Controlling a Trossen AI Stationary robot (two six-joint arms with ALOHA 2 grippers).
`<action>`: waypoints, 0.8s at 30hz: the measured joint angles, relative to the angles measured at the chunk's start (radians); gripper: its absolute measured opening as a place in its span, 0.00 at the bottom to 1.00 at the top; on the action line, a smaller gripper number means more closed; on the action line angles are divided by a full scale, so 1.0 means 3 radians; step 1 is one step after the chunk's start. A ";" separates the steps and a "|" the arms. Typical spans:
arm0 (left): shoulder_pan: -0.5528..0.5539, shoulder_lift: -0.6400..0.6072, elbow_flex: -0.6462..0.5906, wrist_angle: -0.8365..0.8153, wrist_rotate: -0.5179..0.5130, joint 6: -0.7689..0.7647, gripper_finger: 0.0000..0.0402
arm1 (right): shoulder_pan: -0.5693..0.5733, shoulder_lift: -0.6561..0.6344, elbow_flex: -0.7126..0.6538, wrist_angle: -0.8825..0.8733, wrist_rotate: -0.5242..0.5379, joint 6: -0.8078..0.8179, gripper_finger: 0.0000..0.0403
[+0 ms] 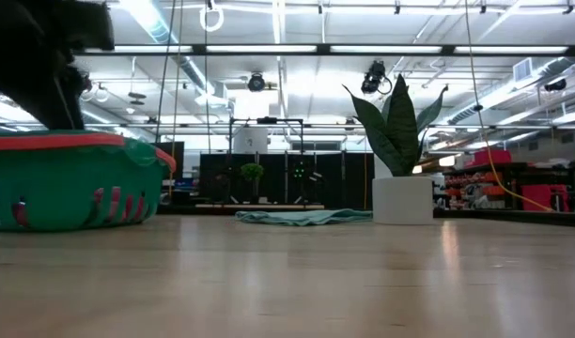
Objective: Pick and placing Produce into tupperware
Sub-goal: Put the red strawberry into the blue basket
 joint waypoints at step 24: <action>0.0025 0.0000 0.0110 0.2126 0.0021 0.1287 0.47 | 0.0150 0.1013 -0.0008 0.0519 -0.0553 -0.0030 0.49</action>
